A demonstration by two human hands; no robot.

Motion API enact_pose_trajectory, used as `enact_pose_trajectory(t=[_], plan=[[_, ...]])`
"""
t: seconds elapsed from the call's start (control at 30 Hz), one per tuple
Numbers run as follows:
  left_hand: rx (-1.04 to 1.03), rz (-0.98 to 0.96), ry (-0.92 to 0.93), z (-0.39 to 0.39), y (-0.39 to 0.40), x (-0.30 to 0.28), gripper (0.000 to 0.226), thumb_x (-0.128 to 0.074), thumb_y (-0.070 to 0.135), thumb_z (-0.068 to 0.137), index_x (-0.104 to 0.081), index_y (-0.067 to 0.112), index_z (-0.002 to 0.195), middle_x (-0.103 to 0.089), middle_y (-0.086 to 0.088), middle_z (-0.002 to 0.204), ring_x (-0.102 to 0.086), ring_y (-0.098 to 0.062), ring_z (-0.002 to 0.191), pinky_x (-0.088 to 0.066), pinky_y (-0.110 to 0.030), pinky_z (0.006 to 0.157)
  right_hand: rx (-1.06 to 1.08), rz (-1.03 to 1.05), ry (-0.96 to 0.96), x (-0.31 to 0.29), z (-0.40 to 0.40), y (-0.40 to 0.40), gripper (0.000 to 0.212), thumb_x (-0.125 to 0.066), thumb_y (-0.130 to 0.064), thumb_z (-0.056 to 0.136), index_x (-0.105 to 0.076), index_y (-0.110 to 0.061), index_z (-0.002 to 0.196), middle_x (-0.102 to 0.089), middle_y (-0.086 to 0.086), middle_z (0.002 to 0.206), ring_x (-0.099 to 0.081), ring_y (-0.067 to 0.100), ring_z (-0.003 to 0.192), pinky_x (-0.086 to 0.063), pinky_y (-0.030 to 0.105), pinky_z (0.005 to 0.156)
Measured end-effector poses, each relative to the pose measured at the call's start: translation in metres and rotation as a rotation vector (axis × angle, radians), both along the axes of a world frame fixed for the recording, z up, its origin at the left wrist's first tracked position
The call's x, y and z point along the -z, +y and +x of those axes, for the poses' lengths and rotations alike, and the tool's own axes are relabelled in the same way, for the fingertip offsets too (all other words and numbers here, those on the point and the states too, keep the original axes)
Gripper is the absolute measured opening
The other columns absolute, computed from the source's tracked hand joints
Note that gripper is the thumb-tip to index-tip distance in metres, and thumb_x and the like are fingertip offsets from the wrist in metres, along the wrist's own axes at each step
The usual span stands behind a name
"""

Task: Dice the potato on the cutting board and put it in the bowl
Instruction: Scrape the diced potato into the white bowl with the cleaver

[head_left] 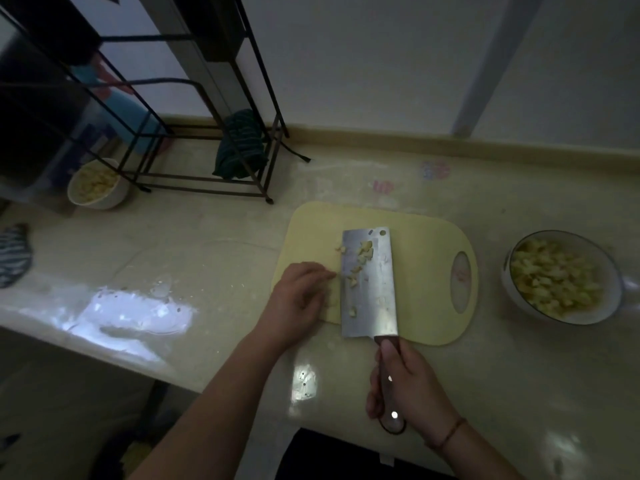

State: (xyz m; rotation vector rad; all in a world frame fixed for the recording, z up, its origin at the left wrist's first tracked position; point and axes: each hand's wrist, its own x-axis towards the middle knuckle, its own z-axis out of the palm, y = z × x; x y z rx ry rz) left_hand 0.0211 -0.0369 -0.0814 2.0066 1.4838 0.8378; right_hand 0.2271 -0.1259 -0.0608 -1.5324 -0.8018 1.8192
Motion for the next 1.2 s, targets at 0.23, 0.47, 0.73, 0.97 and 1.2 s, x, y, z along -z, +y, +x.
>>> enact_pose_trajectory(t=[0.23,0.47,0.73,0.97,1.2], plan=[[0.261,0.121,0.244,-0.005,-0.001,-0.002,0.027,-0.060,0.023,0.089,-0.076,0.004,0.100,-0.068,-0.011,0.097,-0.057,-0.023,0.089,-0.047,-0.030,0.077,0.045,0.012,-0.011,0.002,0.009,0.008,0.024,-0.037,-0.017,0.103,-0.042,-0.004,0.084,-0.048,0.013,0.049,-0.052,0.028,0.037,-0.040,0.026,0.038],[0.309,0.126,0.493,-0.001,-0.001,-0.010,0.028,-0.053,0.027,0.087,-0.075,0.017,0.100,-0.069,-0.001,0.092,-0.062,-0.027,0.072,-0.050,-0.030,0.047,0.013,0.004,-0.009,0.001,0.015,0.010,0.023,-0.036,-0.016,0.103,-0.041,-0.003,0.085,-0.048,0.017,0.054,-0.052,0.029,0.037,-0.041,0.025,0.038],[0.323,0.043,0.751,0.020,0.000,-0.030,0.017,-0.061,0.000,0.064,-0.059,0.009,0.079,-0.051,-0.012,0.069,-0.049,-0.031,0.047,-0.031,-0.027,0.035,-0.001,0.013,-0.017,0.004,0.015,0.010,0.024,-0.036,-0.015,0.103,-0.042,-0.003,0.083,-0.049,0.019,0.053,-0.053,0.030,0.038,-0.041,0.025,0.038],[0.273,-0.190,0.947,0.036,0.011,-0.038,0.024,-0.056,0.003,0.086,-0.059,0.012,0.108,-0.057,-0.012,0.098,-0.059,-0.035,0.081,-0.033,-0.034,0.058,-0.017,0.025,-0.039,0.002,0.017,0.011,0.023,-0.038,-0.015,0.103,-0.041,-0.002,0.084,-0.052,0.017,0.053,-0.054,0.032,0.040,-0.042,0.026,0.039],[0.204,-0.257,0.734,0.021,0.022,-0.034,0.009,-0.054,0.002,0.081,-0.055,0.008,0.086,-0.055,-0.011,0.087,-0.057,-0.037,0.077,-0.041,-0.038,0.059,-0.020,0.004,-0.017,0.005,0.017,0.010,0.023,-0.037,-0.017,0.103,-0.041,-0.005,0.084,-0.051,0.014,0.053,-0.055,0.030,0.039,-0.043,0.027,0.041]])
